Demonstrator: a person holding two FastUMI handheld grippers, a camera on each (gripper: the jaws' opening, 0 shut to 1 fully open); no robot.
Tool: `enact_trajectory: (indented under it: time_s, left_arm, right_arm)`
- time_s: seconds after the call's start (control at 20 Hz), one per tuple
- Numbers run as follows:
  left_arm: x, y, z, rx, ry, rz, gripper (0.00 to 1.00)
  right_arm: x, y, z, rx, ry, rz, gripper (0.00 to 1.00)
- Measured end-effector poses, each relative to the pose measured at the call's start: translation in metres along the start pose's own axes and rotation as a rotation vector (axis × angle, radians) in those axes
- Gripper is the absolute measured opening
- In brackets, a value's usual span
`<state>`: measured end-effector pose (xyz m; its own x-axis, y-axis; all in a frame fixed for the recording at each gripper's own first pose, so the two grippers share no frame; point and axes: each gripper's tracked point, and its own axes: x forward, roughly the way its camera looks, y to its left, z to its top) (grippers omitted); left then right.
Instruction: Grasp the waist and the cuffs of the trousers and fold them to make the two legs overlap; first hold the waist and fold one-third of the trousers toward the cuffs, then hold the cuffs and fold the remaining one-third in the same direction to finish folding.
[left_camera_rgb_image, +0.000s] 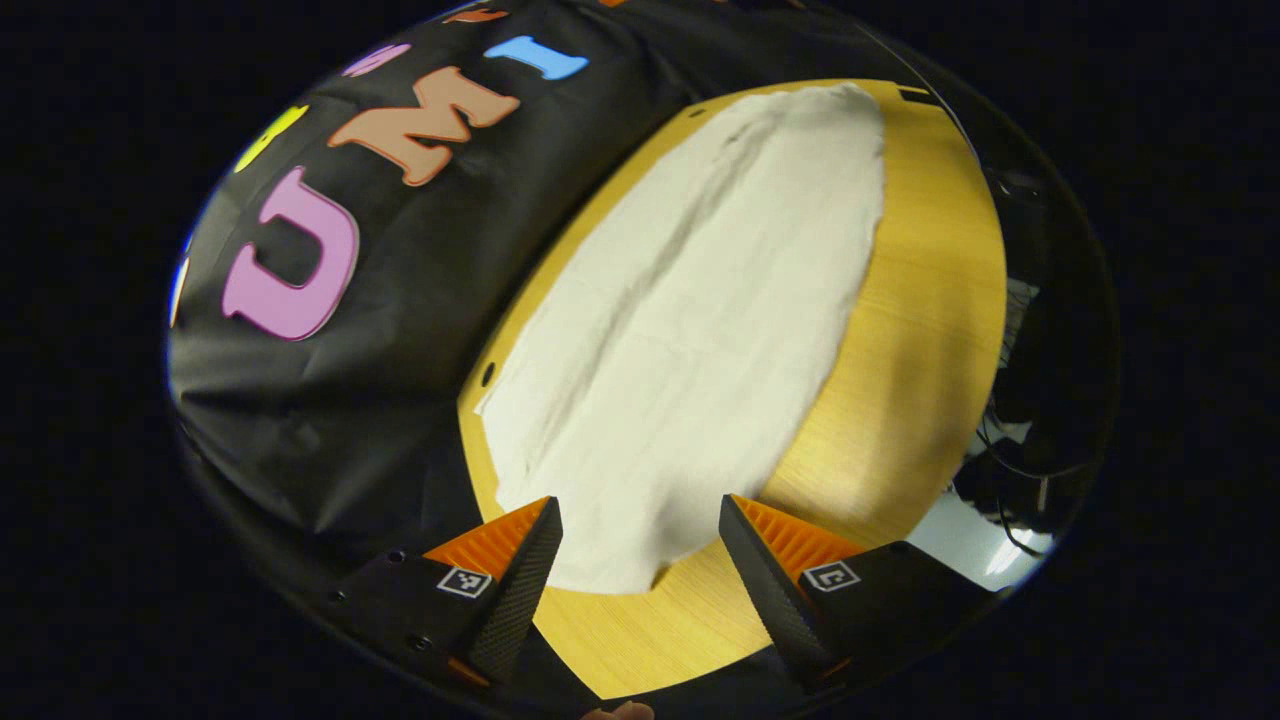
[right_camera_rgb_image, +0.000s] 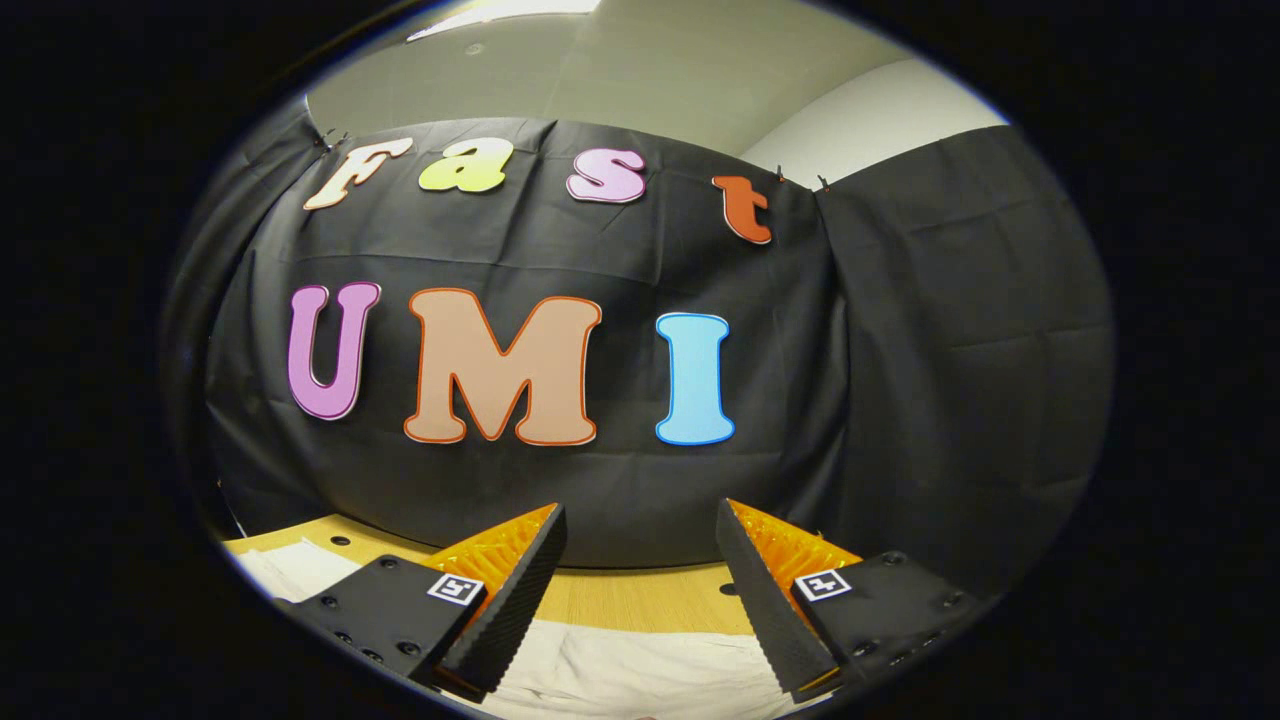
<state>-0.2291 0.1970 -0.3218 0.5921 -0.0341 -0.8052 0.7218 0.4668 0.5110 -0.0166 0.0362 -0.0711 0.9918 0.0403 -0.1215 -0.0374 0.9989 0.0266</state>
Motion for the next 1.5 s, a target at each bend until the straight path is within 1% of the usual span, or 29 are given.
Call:
enact_trajectory:
  time_s: [0.1,0.2,0.25,0.3,0.4,0.5,0.55,0.6,0.75,0.8,0.95,1.05,1.1,1.15,1.2,1.25,1.35,1.4,1.5]
  left_arm:
    - [0.009,-0.006,-0.008,0.035,0.055,-0.054,0.96]
    - [0.012,-0.004,-0.001,0.092,0.046,-0.052,0.96]
    - [0.012,-0.004,-0.001,0.117,0.060,-0.052,0.96]
    - [0.014,-0.005,0.001,0.148,0.055,-0.064,1.00]
    - [0.019,-0.005,0.001,0.236,0.056,-0.075,0.92]
    - [0.027,-0.002,0.004,0.330,0.056,-0.077,0.89]
    - [0.030,0.000,0.006,0.356,0.060,-0.074,0.89]
    - [0.035,0.003,0.007,0.363,0.066,-0.070,0.86]
    - [0.047,0.015,0.007,0.323,0.096,-0.074,0.86]
    - [0.051,0.017,0.007,0.315,0.108,-0.072,0.84]
    - [0.062,0.021,0.013,0.347,0.120,-0.069,0.72]
    - [0.071,0.012,0.006,0.335,0.162,-0.109,0.60]
    - [0.073,0.013,0.005,0.342,0.175,-0.086,0.34]
    - [0.073,0.014,0.007,0.350,0.172,-0.067,0.09]
    - [0.072,0.012,0.006,0.339,0.174,-0.058,0.05]
    - [0.073,0.011,0.006,0.326,0.174,-0.050,0.05]
    - [0.072,0.011,0.006,0.326,0.168,-0.058,0.02]
    - [0.074,0.011,0.006,0.326,0.171,-0.064,0.00]
    - [0.071,0.009,0.005,0.314,0.171,-0.068,0.00]
  right_arm:
    - [0.000,-0.007,-0.003,0.006,0.008,-0.012,0.97]
    - [0.000,-0.015,-0.005,0.014,0.012,-0.028,0.97]
    - [-0.001,-0.020,-0.006,0.015,0.015,-0.037,0.97]
    - [-0.001,-0.025,-0.005,0.017,0.014,-0.047,0.97]
    - [-0.001,-0.037,0.001,0.012,0.001,-0.069,0.97]
    - [-0.004,-0.047,0.004,-0.008,-0.012,-0.091,0.97]
    - [-0.005,-0.054,0.004,-0.015,-0.011,-0.102,0.97]
    - [-0.006,-0.059,0.002,-0.019,-0.007,-0.109,0.97]
    - [-0.008,-0.074,0.001,-0.027,0.012,-0.130,0.97]
    - [-0.009,-0.080,0.003,-0.033,0.010,-0.138,0.97]
    - [-0.010,-0.090,0.008,-0.061,0.000,-0.144,0.98]
    - [-0.012,-0.092,0.007,-0.105,0.000,-0.132,0.96]
    - [-0.015,-0.095,0.004,-0.131,0.006,-0.120,0.98]
    - [-0.017,-0.096,0.001,-0.149,0.011,-0.111,0.97]
    - [-0.018,-0.098,-0.003,-0.174,0.018,-0.102,0.97]
    - [-0.020,-0.102,-0.006,-0.202,0.023,-0.097,0.97]
    - [-0.023,-0.111,-0.013,-0.284,0.022,-0.090,0.97]
    - [-0.024,-0.116,-0.019,-0.340,0.027,-0.081,0.97]
    - [-0.028,-0.125,-0.040,-0.472,0.064,-0.040,0.97]
